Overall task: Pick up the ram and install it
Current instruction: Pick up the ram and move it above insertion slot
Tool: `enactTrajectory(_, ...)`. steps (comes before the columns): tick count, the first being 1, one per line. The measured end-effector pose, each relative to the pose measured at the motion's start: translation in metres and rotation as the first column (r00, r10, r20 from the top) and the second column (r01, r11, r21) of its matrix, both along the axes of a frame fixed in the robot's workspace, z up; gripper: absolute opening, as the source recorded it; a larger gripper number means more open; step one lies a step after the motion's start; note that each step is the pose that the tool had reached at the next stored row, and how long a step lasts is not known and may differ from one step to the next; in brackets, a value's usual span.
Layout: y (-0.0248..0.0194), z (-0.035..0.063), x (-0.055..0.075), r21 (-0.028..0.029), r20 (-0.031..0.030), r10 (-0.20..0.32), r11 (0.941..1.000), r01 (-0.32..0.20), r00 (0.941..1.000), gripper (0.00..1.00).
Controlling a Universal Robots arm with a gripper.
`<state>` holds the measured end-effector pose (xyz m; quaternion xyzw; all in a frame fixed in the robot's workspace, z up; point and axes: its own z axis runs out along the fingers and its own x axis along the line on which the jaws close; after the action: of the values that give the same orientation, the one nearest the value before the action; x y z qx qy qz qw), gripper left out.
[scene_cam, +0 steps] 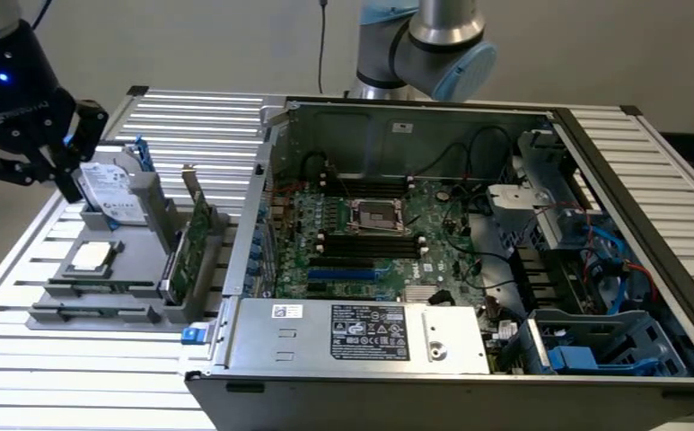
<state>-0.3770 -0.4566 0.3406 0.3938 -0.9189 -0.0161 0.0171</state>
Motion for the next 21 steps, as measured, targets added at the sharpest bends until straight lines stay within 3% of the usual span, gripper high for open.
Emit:
enactTrajectory(5, 0.0, -0.0027, 0.0, -0.0001, 0.0001, 0.091, 0.9959, -0.091, 0.9959, 0.11)
enactTrajectory(11, 0.0, -0.0058, 0.0, -0.0001, 0.0001, 0.198, 0.9802, -0.198, 0.9802, 0.11)
enactTrajectory(16, 0.0, -0.0085, 0.0, -0.0001, 0.0001, 0.287, 0.958, -0.287, 0.958, 0.11)
enactTrajectory(21, 0.0, -0.0111, 0.0, -0.0002, 0.0, 0.373, 0.9279, -0.373, 0.9279, 0.11)
